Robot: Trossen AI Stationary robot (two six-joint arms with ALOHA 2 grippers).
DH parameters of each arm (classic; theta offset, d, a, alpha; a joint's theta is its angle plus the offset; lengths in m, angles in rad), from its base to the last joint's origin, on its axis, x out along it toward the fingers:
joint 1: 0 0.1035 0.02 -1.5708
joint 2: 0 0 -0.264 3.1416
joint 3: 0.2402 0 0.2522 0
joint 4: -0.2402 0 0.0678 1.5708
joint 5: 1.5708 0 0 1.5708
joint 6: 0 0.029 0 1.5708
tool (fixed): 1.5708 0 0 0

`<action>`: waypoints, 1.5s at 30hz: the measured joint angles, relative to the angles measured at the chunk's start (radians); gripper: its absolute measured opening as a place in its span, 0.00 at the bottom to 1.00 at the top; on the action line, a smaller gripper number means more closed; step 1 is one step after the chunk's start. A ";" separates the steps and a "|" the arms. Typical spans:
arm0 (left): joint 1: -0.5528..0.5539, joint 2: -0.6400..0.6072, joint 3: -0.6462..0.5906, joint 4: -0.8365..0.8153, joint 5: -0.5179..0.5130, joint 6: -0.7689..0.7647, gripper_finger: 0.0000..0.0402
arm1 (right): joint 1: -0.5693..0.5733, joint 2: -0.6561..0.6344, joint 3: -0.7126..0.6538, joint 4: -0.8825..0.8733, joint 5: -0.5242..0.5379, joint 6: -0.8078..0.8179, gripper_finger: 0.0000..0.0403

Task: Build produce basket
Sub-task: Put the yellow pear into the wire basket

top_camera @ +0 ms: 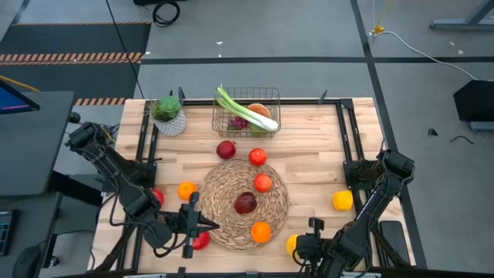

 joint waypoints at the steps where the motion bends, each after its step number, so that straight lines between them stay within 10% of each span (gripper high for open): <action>1: 0.000 0.000 0.000 0.000 0.000 0.000 0.06 | 0.000 0.000 0.000 0.000 0.002 -0.004 0.11; 18: 0.000 0.000 0.000 -0.001 0.000 0.004 0.06 | -0.044 0.000 0.011 0.034 0.148 -0.155 0.03; 29: 0.018 0.000 0.000 0.000 -0.044 0.031 0.05 | -0.166 -0.055 0.261 -0.201 0.250 -0.443 0.03; 45: 0.131 0.000 0.000 -0.024 -0.095 0.101 0.06 | -0.555 -0.202 0.332 -0.288 0.248 -0.990 0.03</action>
